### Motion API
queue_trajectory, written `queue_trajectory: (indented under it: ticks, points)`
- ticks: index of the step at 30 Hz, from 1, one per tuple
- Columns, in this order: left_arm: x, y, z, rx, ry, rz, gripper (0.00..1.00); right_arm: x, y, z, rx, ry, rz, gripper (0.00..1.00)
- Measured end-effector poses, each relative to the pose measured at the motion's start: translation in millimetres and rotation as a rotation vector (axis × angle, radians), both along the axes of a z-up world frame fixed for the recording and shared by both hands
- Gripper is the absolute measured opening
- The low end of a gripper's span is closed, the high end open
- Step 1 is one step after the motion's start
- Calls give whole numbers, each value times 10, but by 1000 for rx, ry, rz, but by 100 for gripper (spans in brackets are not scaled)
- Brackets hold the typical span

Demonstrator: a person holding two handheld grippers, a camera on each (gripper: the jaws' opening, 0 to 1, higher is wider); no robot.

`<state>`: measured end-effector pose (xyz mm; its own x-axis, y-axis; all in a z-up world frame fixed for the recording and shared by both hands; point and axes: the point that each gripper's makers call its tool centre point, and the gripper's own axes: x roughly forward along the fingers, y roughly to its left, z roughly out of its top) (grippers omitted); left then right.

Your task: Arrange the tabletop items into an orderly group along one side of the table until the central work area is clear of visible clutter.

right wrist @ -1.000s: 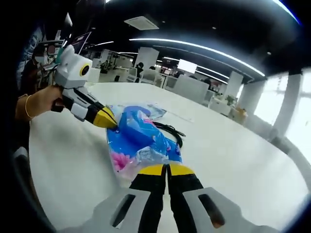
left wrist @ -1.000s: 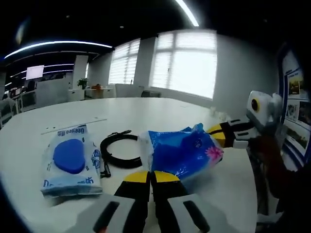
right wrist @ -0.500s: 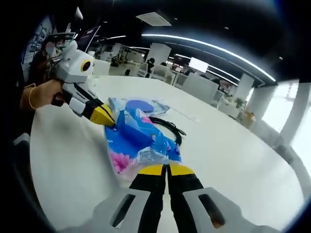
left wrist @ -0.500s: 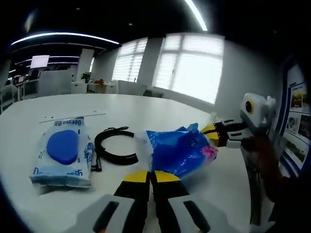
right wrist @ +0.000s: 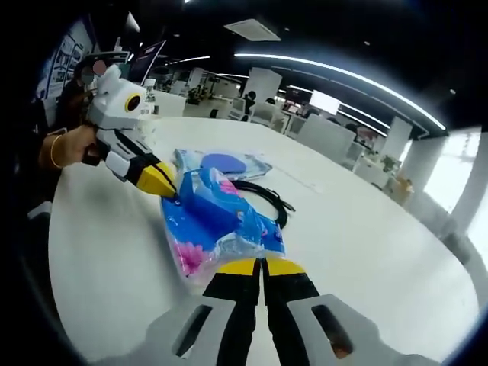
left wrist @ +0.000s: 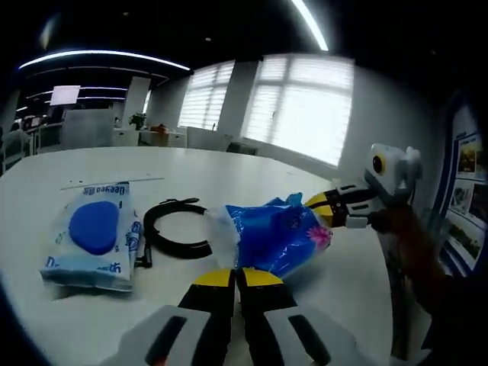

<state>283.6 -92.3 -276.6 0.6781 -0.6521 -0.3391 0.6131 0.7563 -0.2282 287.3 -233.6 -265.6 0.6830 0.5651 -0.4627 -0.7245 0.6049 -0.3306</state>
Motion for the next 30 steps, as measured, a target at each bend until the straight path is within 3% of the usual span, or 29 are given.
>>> queue_trajectory:
  ticks: [6,16,30]
  points:
    - [-92,-91,20,-28,-19,35,0,42,-8,3,-13,-14,33,0]
    - [-206,-183,-67,-68,21,57,1,99,-20,-77,-36,10,57,0]
    - [-296,-302,-124,-59,20,51,1,167,-67,-132,-51,25,77,1]
